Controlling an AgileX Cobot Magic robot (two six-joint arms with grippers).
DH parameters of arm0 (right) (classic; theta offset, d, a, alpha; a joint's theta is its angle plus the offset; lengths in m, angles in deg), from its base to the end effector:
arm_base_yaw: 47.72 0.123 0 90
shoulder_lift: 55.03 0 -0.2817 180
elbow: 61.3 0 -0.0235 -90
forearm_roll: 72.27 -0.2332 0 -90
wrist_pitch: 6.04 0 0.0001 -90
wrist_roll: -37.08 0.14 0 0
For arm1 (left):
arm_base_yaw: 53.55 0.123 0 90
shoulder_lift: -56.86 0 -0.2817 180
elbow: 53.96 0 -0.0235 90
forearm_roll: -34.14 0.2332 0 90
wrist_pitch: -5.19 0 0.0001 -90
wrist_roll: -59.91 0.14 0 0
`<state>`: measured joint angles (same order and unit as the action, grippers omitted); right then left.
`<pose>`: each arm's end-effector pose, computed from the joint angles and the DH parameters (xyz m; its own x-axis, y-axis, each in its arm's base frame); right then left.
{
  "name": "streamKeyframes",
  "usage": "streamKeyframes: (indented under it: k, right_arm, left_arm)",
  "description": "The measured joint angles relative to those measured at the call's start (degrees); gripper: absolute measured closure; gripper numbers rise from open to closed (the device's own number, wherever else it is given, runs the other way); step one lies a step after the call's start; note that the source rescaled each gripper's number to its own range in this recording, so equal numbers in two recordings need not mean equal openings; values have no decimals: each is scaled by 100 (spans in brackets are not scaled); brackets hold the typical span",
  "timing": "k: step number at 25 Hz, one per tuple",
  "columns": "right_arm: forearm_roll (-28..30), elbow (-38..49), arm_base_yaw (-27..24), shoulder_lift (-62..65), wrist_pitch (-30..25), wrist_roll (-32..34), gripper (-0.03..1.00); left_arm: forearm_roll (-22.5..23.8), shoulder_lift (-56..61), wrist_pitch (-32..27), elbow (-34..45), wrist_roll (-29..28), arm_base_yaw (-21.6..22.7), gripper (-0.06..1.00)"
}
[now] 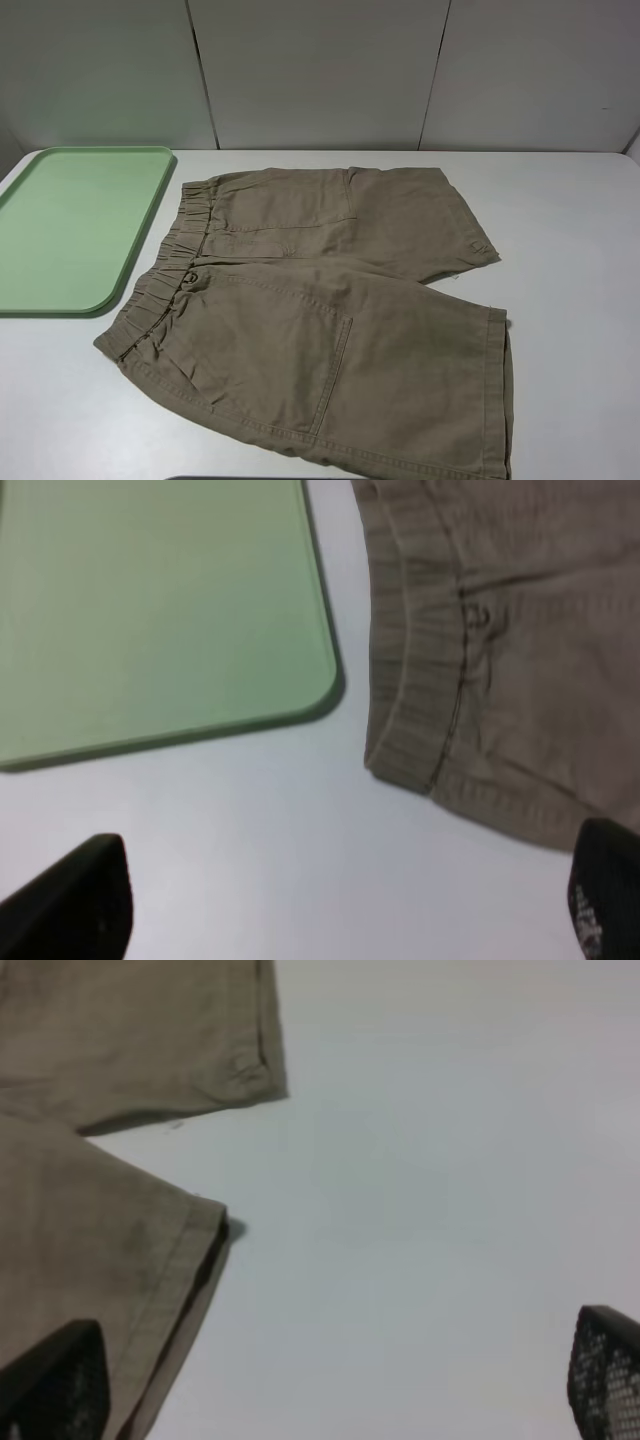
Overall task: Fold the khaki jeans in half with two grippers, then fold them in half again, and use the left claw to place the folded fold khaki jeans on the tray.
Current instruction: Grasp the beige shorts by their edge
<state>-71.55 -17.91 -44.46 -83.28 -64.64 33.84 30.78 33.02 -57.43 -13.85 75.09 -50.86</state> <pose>0.0725 0.0026 0.2616 -0.6406 -0.0996 -0.7614 -0.0893 0.9945 -0.0550 0.0541 -0.0048 0.2771 -0.5790 0.2084 -0.7882 0.1352 0.9779 0.1593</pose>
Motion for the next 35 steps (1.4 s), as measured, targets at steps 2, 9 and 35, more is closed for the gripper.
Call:
streamKeyframes:
  k: [2,9,35]
  right_arm:
    - [-71,-161,141,-373,66,-106,-3]
    - [-129,-285,1056,-1606,279,-487,-3]
    - [-170,-285,4820,-5460,1366,-1139,-3]
  left_arm:
    - [-108,-663,-19,-284,482,0,10]
    - [-182,-2769,-20,-995,1965,-1071,10]
    - [697,-6620,699,-1055,3721,-3636,12]
